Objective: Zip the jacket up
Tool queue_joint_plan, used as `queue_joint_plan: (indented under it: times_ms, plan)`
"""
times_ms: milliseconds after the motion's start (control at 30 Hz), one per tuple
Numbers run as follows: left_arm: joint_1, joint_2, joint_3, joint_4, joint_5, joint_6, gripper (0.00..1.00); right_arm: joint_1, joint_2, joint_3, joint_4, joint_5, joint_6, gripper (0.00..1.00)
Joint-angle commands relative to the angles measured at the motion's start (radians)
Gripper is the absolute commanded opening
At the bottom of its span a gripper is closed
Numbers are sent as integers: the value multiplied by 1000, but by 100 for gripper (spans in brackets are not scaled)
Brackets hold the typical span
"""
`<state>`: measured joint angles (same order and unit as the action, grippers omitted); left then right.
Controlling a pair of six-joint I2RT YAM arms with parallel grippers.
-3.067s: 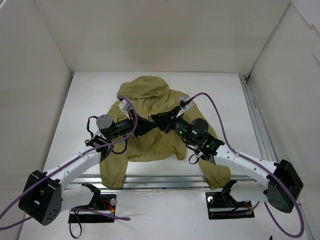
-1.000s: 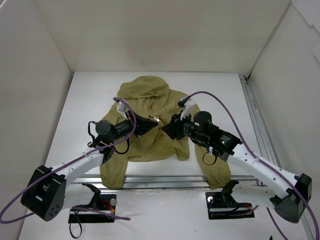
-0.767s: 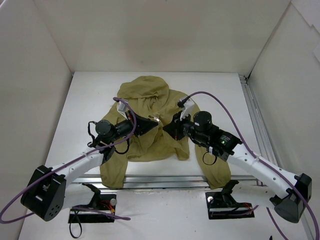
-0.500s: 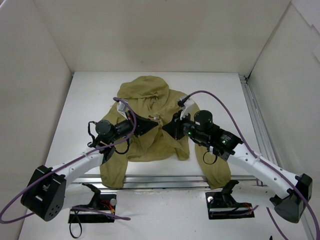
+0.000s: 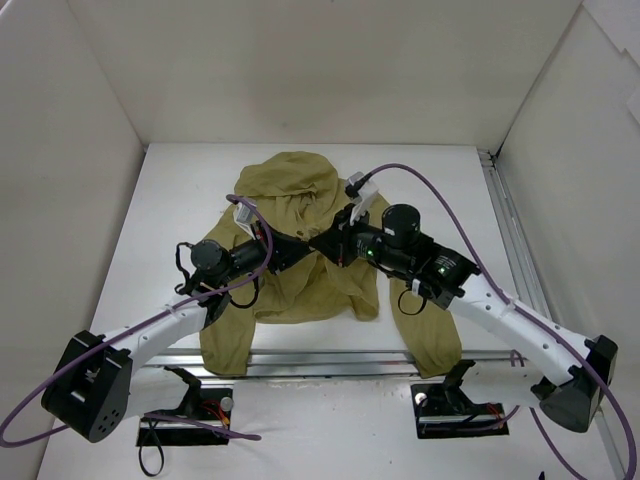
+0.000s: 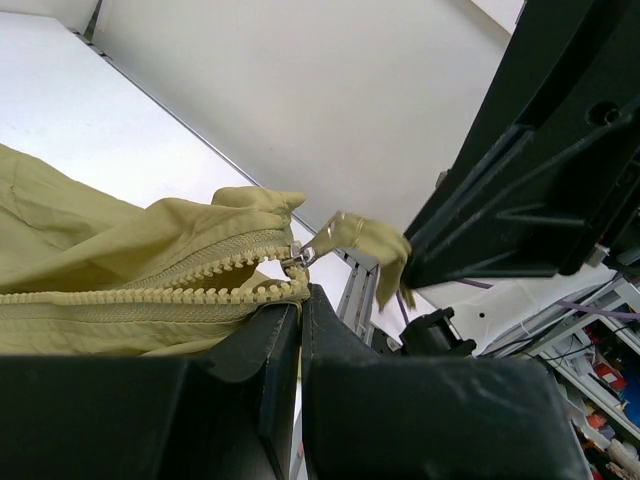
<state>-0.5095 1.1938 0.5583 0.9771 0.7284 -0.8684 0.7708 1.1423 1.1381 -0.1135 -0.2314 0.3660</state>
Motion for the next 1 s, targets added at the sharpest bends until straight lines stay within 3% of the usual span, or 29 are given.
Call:
queue_joint_plan:
  times_ms: [0,133,400,633,967]
  plan:
    - [6,-25,23,94,19,3,0,36,34,64,86,-20,5,0]
    - [6,-23,22,94,16,3,0,74,77,98,97,-6,5,2]
    - [6,-30,22,94,17,6,0,87,30,86,97,47,-6,36]
    - [6,-20,22,114,23,-6,0,47,-72,17,78,104,-12,35]
    - [6,-30,22,120,32,-4,0,-93,-86,-67,81,-17,39,32]
